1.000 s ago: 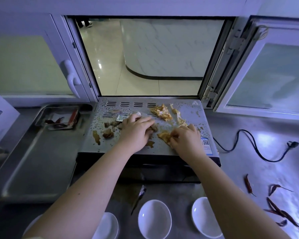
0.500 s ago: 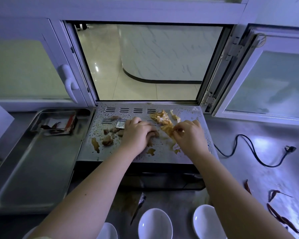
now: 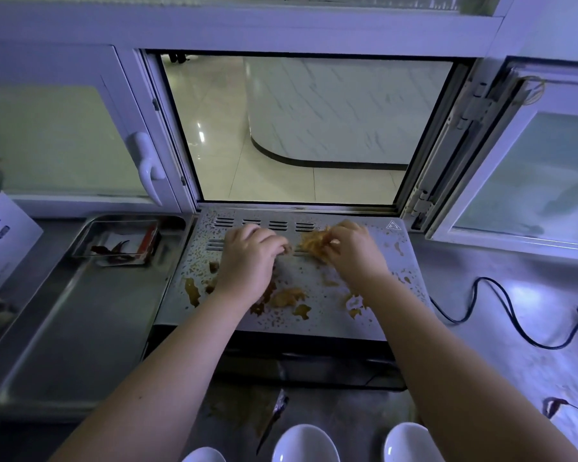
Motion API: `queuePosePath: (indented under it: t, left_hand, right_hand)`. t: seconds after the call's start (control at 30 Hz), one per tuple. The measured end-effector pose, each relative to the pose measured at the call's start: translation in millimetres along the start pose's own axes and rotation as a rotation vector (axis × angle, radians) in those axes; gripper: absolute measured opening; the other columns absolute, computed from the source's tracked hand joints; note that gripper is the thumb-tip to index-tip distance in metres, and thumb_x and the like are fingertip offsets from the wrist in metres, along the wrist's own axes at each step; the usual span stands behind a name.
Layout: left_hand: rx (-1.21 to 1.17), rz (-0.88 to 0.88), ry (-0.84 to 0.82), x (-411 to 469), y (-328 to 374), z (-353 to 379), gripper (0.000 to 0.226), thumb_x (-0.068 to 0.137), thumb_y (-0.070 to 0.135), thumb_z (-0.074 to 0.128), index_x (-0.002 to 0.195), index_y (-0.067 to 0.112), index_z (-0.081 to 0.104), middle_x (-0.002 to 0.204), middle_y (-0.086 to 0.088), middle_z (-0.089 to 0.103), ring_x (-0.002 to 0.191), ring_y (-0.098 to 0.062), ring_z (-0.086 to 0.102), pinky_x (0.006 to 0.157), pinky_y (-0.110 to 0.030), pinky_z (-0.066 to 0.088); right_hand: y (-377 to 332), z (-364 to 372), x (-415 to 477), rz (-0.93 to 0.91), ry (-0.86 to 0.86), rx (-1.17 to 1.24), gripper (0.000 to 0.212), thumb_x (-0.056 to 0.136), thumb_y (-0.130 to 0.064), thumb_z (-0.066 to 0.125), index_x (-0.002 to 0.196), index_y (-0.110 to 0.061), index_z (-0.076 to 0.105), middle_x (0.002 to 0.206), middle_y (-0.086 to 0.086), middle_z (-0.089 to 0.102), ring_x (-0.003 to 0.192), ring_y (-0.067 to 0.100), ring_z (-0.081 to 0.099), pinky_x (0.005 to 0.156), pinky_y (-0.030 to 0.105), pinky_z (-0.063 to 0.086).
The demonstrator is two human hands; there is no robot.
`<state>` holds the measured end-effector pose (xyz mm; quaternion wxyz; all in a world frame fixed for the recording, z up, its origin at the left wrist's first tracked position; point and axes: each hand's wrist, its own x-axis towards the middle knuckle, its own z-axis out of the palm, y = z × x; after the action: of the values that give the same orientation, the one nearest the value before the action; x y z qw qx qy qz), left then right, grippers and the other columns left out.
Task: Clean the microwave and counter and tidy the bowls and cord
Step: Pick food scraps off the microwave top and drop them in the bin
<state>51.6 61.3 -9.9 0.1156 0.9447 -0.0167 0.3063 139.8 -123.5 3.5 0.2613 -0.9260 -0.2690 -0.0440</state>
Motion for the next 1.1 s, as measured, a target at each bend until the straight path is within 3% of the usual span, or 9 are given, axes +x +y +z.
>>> queuePosePath:
  t: [0.1, 0.23, 0.33, 0.4, 0.53, 0.67, 0.87, 1.1]
  left_hand:
    - [0.048, -0.022, -0.080, -4.2, -6.8, 3.0, 0.015, 0.078, 0.013, 0.076, 0.093, 0.017, 0.076, 0.101, -0.001, 0.071, 0.096, -0.031, 0.060, 0.088, -0.047, 0.044]
    - [0.002, -0.103, -0.196, -11.9, -9.5, 10.0, 0.018, 0.079, 0.023, 0.076, 0.096, 0.023, 0.076, 0.115, -0.002, 0.069, 0.107, -0.031, 0.059, 0.093, -0.048, 0.044]
    - [-0.045, -0.143, -0.192, -13.0, -5.1, 11.9, 0.019, 0.081, 0.033, 0.074, 0.097, 0.023, 0.077, 0.119, -0.007, 0.067, 0.110, -0.031, 0.060, 0.094, -0.048, 0.043]
    - [-0.068, -0.158, -0.168, -12.1, -4.1, 13.2, 0.017, 0.082, 0.033, 0.073, 0.094, 0.022, 0.077, 0.118, -0.009, 0.068, 0.108, -0.031, 0.061, 0.092, -0.048, 0.044]
    - [-0.077, -0.169, -0.175, -7.7, -6.1, 17.9, 0.014, 0.082, 0.027, 0.074, 0.093, 0.019, 0.076, 0.109, -0.006, 0.071, 0.102, -0.030, 0.063, 0.088, -0.048, 0.050]
    - [-0.073, -0.159, -0.192, -3.2, -2.0, 23.1, 0.014, 0.084, 0.020, 0.070, 0.097, 0.014, 0.073, 0.101, -0.004, 0.070, 0.095, -0.028, 0.061, 0.084, -0.044, 0.050]
    - [-0.080, -0.187, -0.192, -2.8, 0.1, 25.3, 0.033, 0.085, 0.013, 0.068, 0.118, 0.011, 0.067, 0.111, -0.006, 0.069, 0.104, -0.028, 0.060, 0.091, -0.045, 0.048]
    - [-0.048, -0.187, -0.190, 0.5, 5.5, 25.3, 0.025, 0.084, 0.004, 0.065, 0.107, 0.012, 0.071, 0.104, -0.005, 0.069, 0.097, -0.029, 0.059, 0.086, -0.042, 0.047]
  right_hand:
    - [-0.4, 7.1, 7.5, 0.002, -0.096, 0.009, 0.012, 0.086, -0.006, 0.061, 0.097, -0.006, 0.066, 0.114, 0.007, 0.057, 0.104, 0.028, 0.052, 0.086, 0.042, 0.049]
    - [-0.7, 12.2, 14.0, 0.022, -0.146, -0.005, 0.013, 0.084, -0.004, 0.057, 0.094, -0.013, 0.056, 0.112, 0.005, 0.054, 0.104, 0.030, 0.050, 0.087, 0.045, 0.048]
    - [-1.2, 15.5, 16.0, 0.042, -0.215, -0.028, 0.031, 0.088, -0.002, 0.049, 0.116, -0.015, 0.053, 0.123, 0.005, 0.053, 0.113, 0.031, 0.046, 0.095, 0.048, 0.044]
    - [-1.3, 17.4, 16.7, 0.027, -0.236, -0.059, 0.048, 0.089, 0.003, 0.044, 0.133, -0.016, 0.047, 0.135, 0.005, 0.051, 0.123, 0.030, 0.041, 0.101, 0.043, 0.040]
    - [-3.9, 18.2, 16.8, 0.002, -0.266, -0.133, 0.063, 0.088, 0.006, 0.043, 0.145, -0.019, 0.036, 0.145, 0.004, 0.041, 0.133, 0.026, 0.030, 0.108, 0.037, 0.031]
    - [-4.5, 19.7, 16.6, -0.040, -0.270, -0.182, 0.060, 0.086, 0.003, 0.046, 0.142, -0.017, 0.039, 0.143, 0.006, 0.041, 0.130, 0.029, 0.030, 0.109, 0.038, 0.031]
    - [-6.2, 20.6, 8.7, -0.079, -0.195, -0.245, 0.047, 0.090, -0.001, 0.044, 0.133, -0.017, 0.050, 0.132, 0.005, 0.047, 0.123, 0.028, 0.035, 0.099, 0.035, 0.032]
    - [-2.8, 15.0, -6.9, -0.142, -0.087, -0.114, 0.028, 0.088, 0.002, 0.052, 0.112, -0.006, 0.064, 0.113, 0.012, 0.058, 0.108, 0.032, 0.045, 0.091, 0.044, 0.043]
